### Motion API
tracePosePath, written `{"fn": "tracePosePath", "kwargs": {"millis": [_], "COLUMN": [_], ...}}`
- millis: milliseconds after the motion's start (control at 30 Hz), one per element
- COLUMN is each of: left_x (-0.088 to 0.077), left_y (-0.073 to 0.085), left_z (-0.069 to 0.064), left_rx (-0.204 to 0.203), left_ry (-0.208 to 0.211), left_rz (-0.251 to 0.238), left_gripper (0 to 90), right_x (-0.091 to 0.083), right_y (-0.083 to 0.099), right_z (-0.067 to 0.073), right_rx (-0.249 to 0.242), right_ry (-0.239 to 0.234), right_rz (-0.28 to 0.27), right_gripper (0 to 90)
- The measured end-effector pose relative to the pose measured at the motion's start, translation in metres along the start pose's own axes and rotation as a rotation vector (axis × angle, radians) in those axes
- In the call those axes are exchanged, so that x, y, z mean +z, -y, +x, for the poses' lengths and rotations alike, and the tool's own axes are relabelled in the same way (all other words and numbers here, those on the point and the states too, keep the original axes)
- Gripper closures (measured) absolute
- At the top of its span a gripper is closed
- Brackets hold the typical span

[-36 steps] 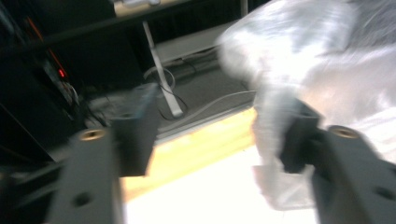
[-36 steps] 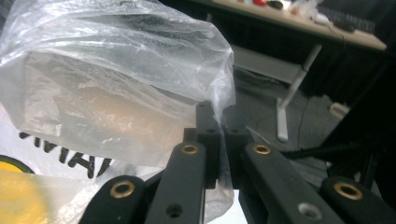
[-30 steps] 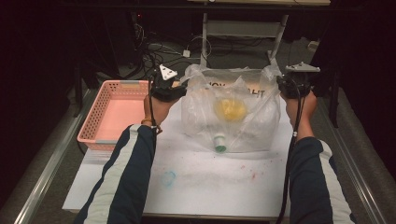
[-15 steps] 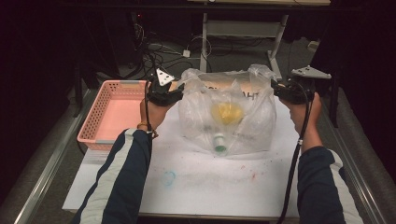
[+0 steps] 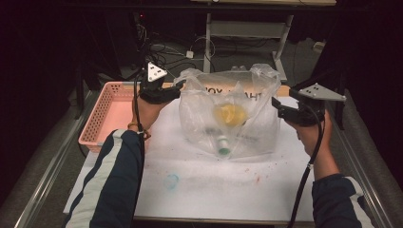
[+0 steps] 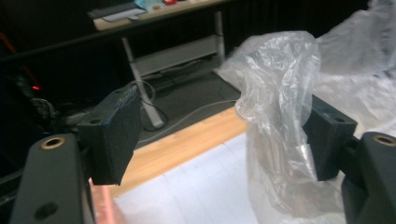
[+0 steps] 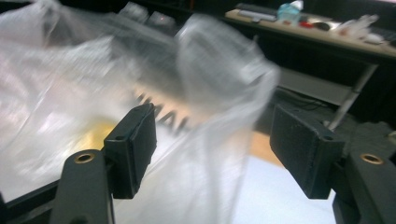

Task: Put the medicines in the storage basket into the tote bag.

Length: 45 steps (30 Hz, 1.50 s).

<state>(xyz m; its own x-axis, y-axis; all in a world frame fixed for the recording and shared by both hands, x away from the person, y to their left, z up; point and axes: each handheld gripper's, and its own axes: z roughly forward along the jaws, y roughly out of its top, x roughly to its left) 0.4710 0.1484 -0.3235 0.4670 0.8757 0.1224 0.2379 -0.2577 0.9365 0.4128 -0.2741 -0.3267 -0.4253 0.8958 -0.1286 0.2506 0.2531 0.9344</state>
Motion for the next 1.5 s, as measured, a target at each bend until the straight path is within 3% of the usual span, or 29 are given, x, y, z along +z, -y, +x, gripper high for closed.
{"fn": "tracePosePath", "kwargs": {"millis": [67,133,267,367,500,533,667,733,800,900,1033,1133,1267,1400,1500], "left_x": [-0.003,-0.006,-0.015,-0.018,-0.021,-0.02,-0.013,-0.006,0.002,0.006,0.005,0.002,-0.003,-0.01,-0.017], "left_y": [-0.004,-0.006,-0.007,-0.013,-0.02,-0.02,-0.008,0.002,0.012,0.019,0.018,0.013,0.003,0.005,0.018], "left_z": [0.0,-0.002,-0.003,-0.002,0.003,0.003,-0.007,-0.012,-0.013,-0.014,-0.011,-0.003,0.009,0.005,-0.001], "left_rx": [-0.006,0.012,0.006,0.023,0.007,0.009,0.047,0.08,0.094,0.081,0.087,0.051,0.019,0.046,0.067], "left_ry": [0.0,-0.021,0.009,-0.043,-0.07,-0.067,-0.038,-0.048,-0.031,-0.026,-0.027,-0.022,-0.057,-0.047,-0.011], "left_rz": [-0.007,-0.006,-0.016,-0.003,-0.012,-0.012,0.02,0.047,0.066,0.074,0.051,0.043,0.026,0.014,-0.007], "left_gripper": [23.2,23.1,22.7,23.1,23.2,23.4,23.4,23.4,23.3,22.9,22.8,22.8,22.8,22.8,22.8], "right_x": [0.003,0.007,0.014,0.017,0.024,0.026,0.034,0.039,0.045,0.052,0.058,0.062,0.066,0.063,0.062], "right_y": [0.009,0.019,0.038,0.05,0.064,0.066,0.071,0.074,0.076,0.075,0.062,0.05,0.04,0.036,0.038], "right_z": [0.008,0.017,0.026,0.025,0.02,0.018,0.014,0.012,0.011,0.009,0.0,-0.01,-0.021,-0.022,-0.021], "right_rx": [0.0,-0.005,-0.023,0.004,0.066,0.072,0.08,0.078,0.073,0.068,0.077,0.095,0.117,0.137,0.139], "right_ry": [-0.02,-0.01,0.013,0.028,0.025,0.016,-0.031,-0.047,-0.041,0.008,0.072,0.132,0.182,0.182,0.162], "right_rz": [0.017,0.041,0.08,0.108,0.136,0.146,0.174,0.202,0.217,0.222,0.203,0.191,0.195,0.173,0.189], "right_gripper": [32.7,32.7,32.9,32.9,34.2,38.8,74.2,83.6,88.7,90.0,90.0,90.0,90.0,90.0,84.9]}}
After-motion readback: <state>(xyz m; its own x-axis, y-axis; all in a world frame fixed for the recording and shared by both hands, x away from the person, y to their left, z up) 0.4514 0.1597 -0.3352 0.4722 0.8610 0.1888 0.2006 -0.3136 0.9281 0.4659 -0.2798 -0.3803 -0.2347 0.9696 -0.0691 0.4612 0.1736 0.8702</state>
